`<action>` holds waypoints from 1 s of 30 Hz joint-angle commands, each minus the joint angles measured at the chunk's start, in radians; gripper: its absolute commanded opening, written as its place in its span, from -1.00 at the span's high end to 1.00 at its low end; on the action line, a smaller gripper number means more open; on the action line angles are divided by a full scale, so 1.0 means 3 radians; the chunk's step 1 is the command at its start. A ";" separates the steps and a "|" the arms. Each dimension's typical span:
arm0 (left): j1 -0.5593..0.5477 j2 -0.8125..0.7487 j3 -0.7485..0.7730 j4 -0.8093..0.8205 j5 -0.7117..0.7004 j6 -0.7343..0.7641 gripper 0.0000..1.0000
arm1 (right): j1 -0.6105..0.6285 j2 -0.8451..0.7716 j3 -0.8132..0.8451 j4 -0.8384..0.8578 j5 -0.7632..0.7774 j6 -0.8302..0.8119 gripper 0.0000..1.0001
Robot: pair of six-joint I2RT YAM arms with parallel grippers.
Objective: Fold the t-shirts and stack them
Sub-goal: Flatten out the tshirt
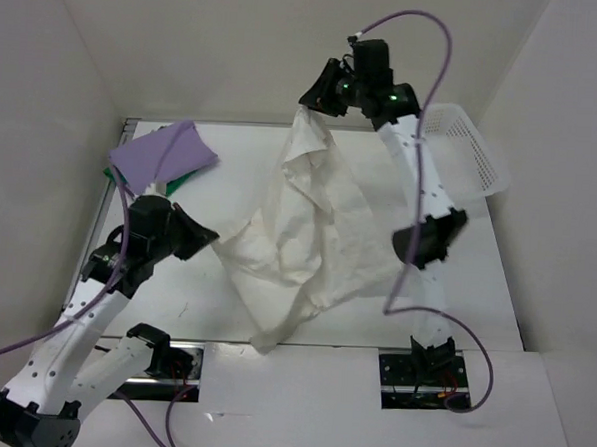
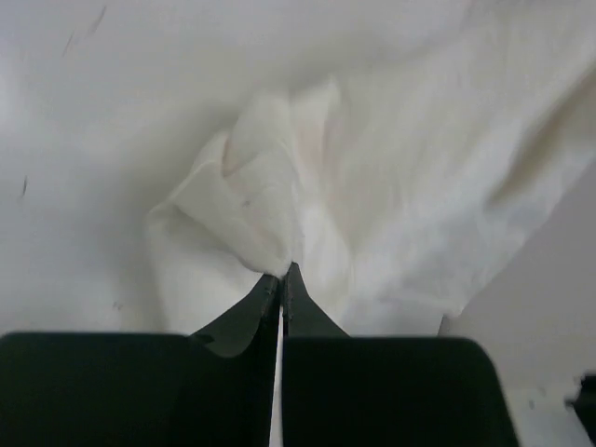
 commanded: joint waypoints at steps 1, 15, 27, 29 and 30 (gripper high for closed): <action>-0.0012 -0.0151 -0.0260 0.0351 0.0346 -0.0494 0.99 | -0.0214 0.1242 0.1988 -0.0499 -0.0220 0.0115 0.20; 0.0274 0.1051 0.0890 0.0249 -0.1316 0.1459 -0.82 | -0.0378 -0.1924 -0.3015 0.0854 0.0306 -0.0277 0.81; -0.1111 0.2104 0.0363 0.1123 0.0140 0.1812 -0.54 | -0.0450 -0.3294 -0.5486 0.1048 0.0270 0.0014 0.85; -0.1183 0.2282 0.0450 0.1164 0.0314 0.1960 -0.65 | -0.0450 -0.3372 -0.5574 0.1089 0.0235 0.0090 0.83; -0.1315 0.2369 0.0572 0.1124 0.0244 0.2128 -0.65 | -0.0450 -0.3402 -0.5604 0.1090 0.0235 0.0091 0.76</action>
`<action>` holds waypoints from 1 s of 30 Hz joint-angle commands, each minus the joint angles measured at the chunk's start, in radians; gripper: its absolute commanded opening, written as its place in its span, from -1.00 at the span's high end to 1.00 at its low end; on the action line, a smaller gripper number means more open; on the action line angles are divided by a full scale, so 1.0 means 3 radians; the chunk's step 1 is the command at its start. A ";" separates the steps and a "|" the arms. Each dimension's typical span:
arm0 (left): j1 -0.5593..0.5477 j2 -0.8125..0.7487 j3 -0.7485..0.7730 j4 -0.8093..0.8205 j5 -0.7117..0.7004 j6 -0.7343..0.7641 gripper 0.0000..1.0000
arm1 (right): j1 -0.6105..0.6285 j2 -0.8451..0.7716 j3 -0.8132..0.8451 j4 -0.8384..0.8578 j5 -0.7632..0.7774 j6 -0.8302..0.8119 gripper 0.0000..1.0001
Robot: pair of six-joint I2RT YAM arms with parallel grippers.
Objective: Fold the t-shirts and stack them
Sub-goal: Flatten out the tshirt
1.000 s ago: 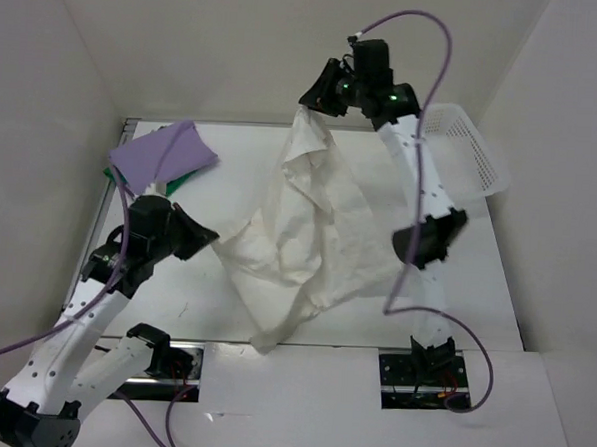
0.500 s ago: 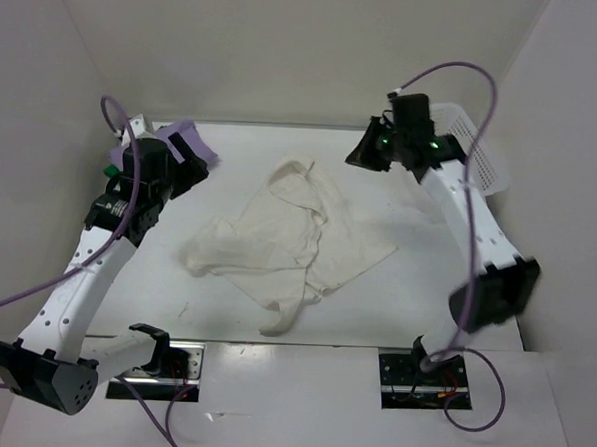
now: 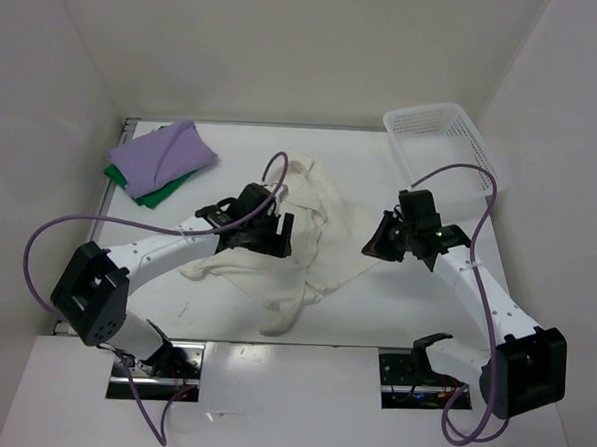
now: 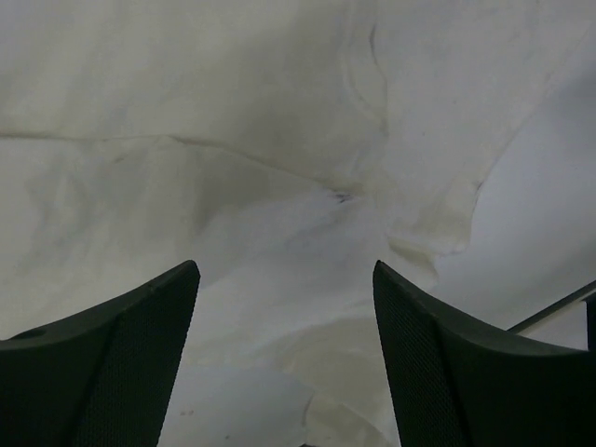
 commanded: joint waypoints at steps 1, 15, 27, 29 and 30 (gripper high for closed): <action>-0.0206 0.0171 0.0320 0.0293 0.0181 0.0486 -0.65 | -0.0021 -0.0311 0.0021 0.0224 -0.0012 0.0148 0.73; -0.0616 0.0908 0.0550 0.0318 -0.0412 0.1254 -0.58 | -0.0517 -0.0787 -0.0122 0.0193 -0.0283 0.0425 0.57; -0.0616 0.1144 0.0622 0.0360 -0.0494 0.1397 -0.36 | -0.0584 -0.0823 -0.0189 0.0193 -0.0344 0.0394 0.54; -0.0616 0.1144 0.0622 0.0360 -0.0530 0.1428 -0.32 | -0.0584 -0.0793 -0.0189 0.0193 -0.0375 0.0394 0.54; -0.0616 0.1144 0.0622 0.0360 -0.0530 0.1428 -0.26 | -0.0614 -0.0792 -0.0189 0.0193 -0.0375 0.0394 0.54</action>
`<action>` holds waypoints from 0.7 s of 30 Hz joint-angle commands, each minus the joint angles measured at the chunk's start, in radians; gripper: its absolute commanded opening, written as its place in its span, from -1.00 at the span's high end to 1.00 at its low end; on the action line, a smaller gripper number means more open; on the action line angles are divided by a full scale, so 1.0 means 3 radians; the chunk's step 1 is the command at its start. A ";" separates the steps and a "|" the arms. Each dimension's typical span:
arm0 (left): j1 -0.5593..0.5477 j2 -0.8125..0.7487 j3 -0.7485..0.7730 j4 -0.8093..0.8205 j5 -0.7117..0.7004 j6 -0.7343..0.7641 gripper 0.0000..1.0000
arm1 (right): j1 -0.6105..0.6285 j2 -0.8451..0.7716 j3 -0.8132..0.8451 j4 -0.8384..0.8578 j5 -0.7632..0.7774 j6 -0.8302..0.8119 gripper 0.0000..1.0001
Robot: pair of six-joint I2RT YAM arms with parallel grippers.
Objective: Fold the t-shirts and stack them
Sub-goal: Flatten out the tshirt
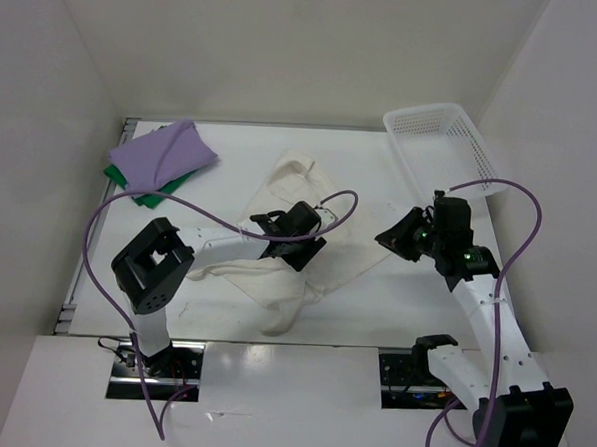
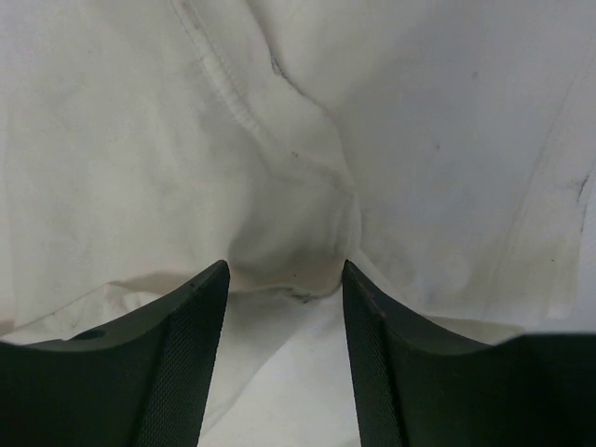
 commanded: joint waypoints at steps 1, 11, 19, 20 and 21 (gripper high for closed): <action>-0.0001 0.0021 0.0088 0.0076 -0.0028 0.0112 -0.17 | -0.0052 -0.0024 -0.0002 0.0094 -0.0061 -0.0014 0.54; -0.0032 -0.0071 -0.0020 -0.0031 -0.0027 0.0173 0.47 | -0.0119 0.0006 -0.0002 0.0124 -0.0122 -0.0076 0.48; -0.0032 -0.0189 -0.0050 -0.0062 0.0269 0.0173 0.02 | -0.0149 0.0006 -0.0002 0.0124 -0.0153 -0.0076 0.46; -0.0032 -0.0153 -0.0050 -0.0062 0.0305 0.0173 0.02 | -0.0149 0.0006 -0.0002 0.0124 -0.0153 -0.0076 0.46; -0.0032 -0.0123 -0.0050 -0.0062 0.0305 0.0173 0.02 | -0.0149 0.0006 -0.0002 0.0124 -0.0153 -0.0076 0.46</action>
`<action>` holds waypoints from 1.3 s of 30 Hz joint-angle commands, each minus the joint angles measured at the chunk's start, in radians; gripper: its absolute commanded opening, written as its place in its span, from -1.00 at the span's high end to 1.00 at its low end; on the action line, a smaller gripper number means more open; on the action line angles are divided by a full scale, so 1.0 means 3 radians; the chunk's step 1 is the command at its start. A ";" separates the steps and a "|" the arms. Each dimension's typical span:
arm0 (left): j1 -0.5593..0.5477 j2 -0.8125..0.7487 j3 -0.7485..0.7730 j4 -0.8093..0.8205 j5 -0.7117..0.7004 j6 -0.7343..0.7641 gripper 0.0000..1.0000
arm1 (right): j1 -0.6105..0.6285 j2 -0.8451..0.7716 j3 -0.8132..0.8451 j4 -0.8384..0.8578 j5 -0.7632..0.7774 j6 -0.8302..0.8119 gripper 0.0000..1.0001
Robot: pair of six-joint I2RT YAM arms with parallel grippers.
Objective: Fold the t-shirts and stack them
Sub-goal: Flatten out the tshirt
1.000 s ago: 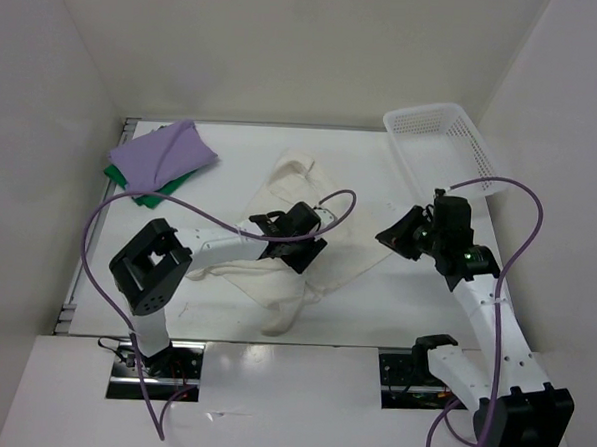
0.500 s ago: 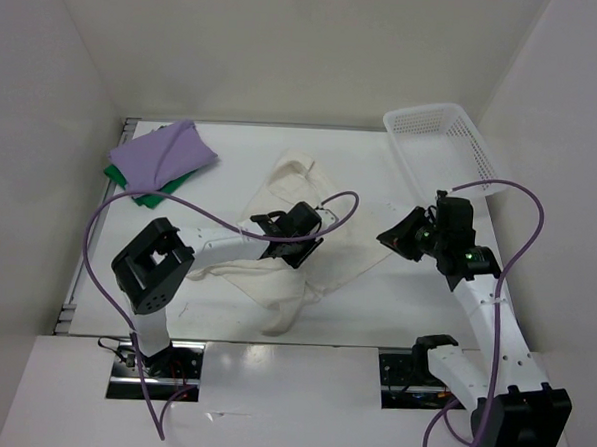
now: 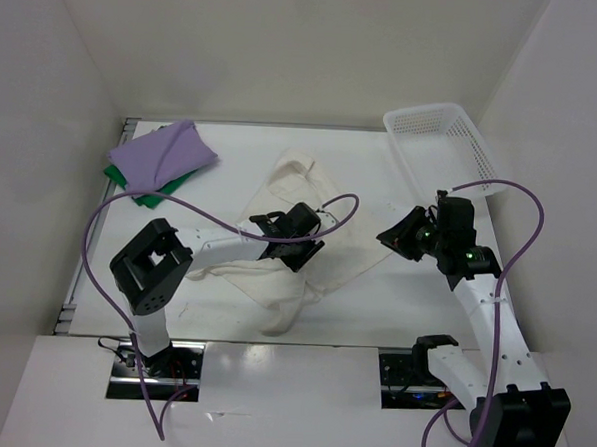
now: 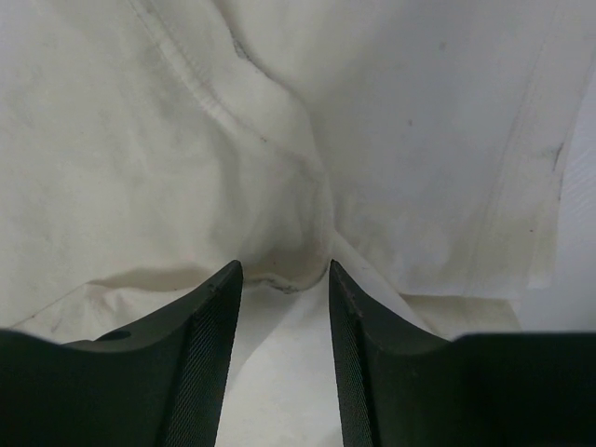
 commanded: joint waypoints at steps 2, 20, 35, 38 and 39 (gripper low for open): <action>-0.0017 -0.0007 0.0006 -0.0010 0.0197 0.0054 0.00 | -0.0030 -0.0005 -0.0002 0.0123 -0.0045 -0.0037 0.46; -0.0017 0.0030 -0.0030 -0.0010 0.0187 0.0084 0.09 | -0.0061 0.0067 0.0029 0.0185 -0.0106 -0.0068 0.35; 0.0019 -0.0149 0.0200 -0.0112 -0.0150 -0.0018 0.87 | -0.0061 0.0097 -0.0007 0.0215 -0.0106 -0.0068 0.33; 0.0233 -0.0368 0.0435 -0.0245 -0.0150 -0.0100 0.93 | -0.0061 0.0179 -0.0038 0.0215 -0.0076 -0.0068 0.33; 0.0310 -0.0425 0.0496 -0.0275 -0.0186 -0.0100 0.93 | -0.0061 0.0225 -0.0073 0.0215 -0.0076 -0.0068 0.33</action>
